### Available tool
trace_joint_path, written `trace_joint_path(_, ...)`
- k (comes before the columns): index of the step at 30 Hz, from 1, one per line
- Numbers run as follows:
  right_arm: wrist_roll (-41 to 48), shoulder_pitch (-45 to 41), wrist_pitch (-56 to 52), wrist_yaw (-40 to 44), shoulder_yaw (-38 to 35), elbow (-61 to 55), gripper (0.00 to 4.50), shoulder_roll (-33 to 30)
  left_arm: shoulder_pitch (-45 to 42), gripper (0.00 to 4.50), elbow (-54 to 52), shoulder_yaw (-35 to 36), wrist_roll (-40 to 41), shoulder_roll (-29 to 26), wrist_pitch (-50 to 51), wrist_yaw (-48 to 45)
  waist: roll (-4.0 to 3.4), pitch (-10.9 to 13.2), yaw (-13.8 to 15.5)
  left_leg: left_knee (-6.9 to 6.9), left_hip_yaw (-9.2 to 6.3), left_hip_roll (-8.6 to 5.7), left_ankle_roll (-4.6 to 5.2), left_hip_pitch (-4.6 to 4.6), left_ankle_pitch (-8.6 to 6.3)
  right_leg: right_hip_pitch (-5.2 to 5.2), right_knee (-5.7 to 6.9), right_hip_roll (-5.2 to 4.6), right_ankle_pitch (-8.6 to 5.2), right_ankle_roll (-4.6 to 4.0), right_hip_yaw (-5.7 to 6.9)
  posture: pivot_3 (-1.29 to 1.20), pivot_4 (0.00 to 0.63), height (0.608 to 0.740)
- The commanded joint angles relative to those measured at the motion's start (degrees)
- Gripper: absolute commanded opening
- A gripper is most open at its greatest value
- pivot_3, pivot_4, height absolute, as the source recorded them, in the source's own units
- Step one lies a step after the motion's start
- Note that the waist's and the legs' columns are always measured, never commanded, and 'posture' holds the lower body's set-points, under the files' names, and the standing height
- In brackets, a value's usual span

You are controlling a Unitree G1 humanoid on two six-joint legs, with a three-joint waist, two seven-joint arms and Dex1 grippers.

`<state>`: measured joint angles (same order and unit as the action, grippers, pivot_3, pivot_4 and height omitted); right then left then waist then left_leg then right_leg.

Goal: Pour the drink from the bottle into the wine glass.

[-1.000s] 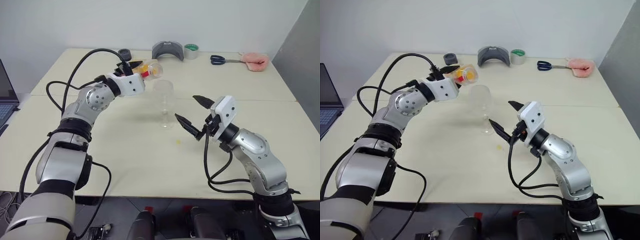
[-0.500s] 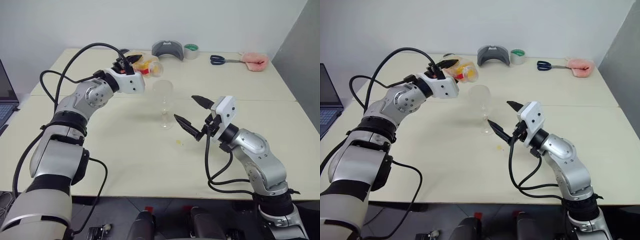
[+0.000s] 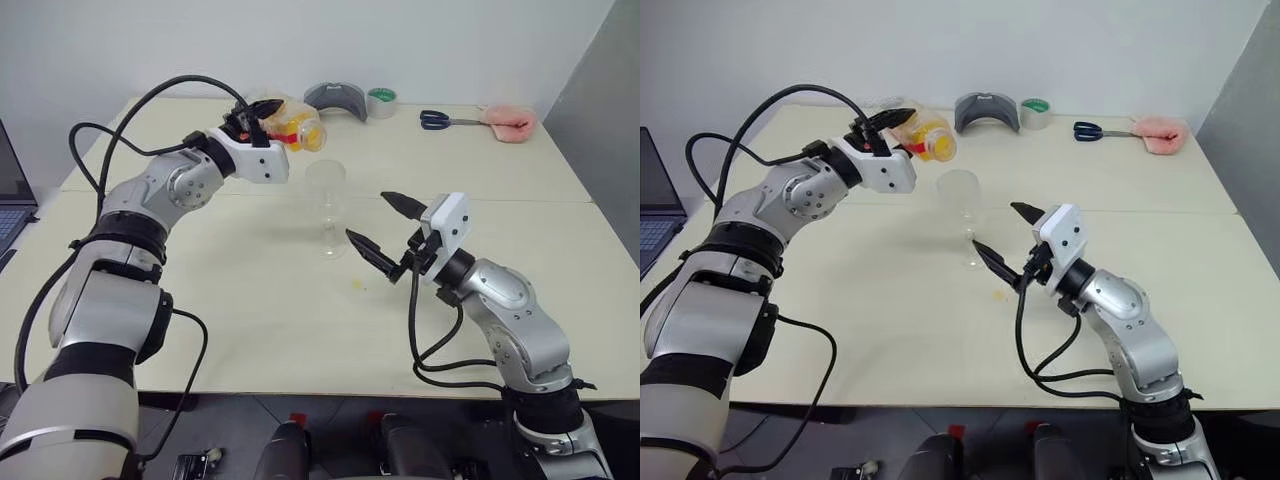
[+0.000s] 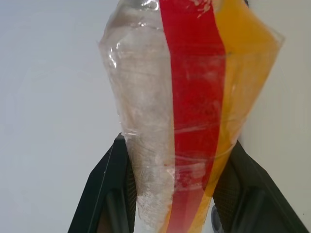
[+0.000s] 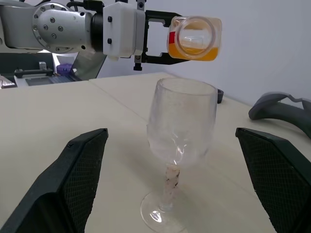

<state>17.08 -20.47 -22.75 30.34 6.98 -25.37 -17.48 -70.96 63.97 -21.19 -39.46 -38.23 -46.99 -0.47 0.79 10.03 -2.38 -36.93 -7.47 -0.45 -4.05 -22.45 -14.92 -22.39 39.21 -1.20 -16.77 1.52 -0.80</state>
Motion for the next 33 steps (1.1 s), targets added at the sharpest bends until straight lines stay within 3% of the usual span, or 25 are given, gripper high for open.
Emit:
trace_joint_path(1,1.11,0.28,2.16,1.0,-0.49,-0.63,4.5,0.24,-3.2,1.69,-0.38,-0.13,-0.43,-1.32,-0.92,2.5,0.0,0.0,0.0,0.0,0.0,0.0,0.0,0.0,0.0,0.0,0.0,0.0,0.0,0.0,0.0,0.0,0.15,0.74)
trace_joint_path(33,3.02,0.77,3.88,3.88,-3.31,1.23,4.5,-3.07,-6.43,1.69,1.63,-3.62,-5.32,-3.45,-1.66,9.07,0.0,0.0,-0.14,-0.03,0.22,-0.01,-0.09,-0.03,0.05,-0.25,0.34,-0.02,0.0,0.0,-0.17,0.0,0.15,0.74)
